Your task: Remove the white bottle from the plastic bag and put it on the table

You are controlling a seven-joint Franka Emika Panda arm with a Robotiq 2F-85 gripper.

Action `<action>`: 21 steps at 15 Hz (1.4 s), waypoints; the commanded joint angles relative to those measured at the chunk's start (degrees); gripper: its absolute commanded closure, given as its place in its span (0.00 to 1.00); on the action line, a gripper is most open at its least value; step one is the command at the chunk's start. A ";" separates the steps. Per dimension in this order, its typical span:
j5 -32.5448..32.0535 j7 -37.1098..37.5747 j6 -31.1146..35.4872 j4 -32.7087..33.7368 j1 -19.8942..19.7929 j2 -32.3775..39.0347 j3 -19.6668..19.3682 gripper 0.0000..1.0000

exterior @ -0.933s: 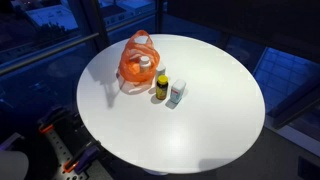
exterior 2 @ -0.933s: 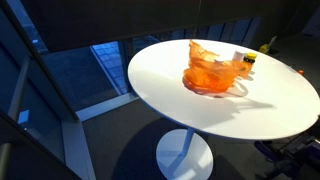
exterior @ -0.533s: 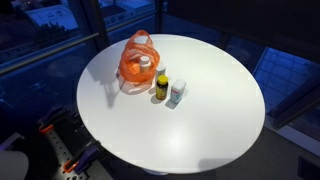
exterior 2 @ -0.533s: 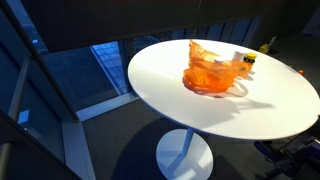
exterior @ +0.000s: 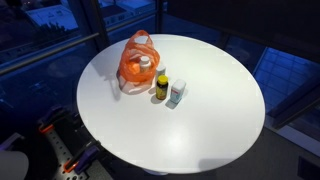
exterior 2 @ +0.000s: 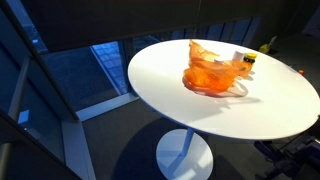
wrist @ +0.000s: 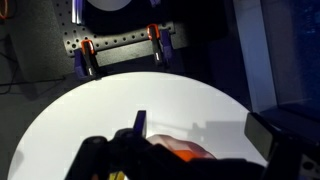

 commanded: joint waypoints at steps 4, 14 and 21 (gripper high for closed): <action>0.29 5.21 0.81 6.56 -2.52 9.51 0.33 0.00; 0.09 9.71 12.68 10.64 -3.28 22.69 -1.28 0.00; -1.32 10.30 20.11 13.37 -2.93 32.62 -3.50 0.00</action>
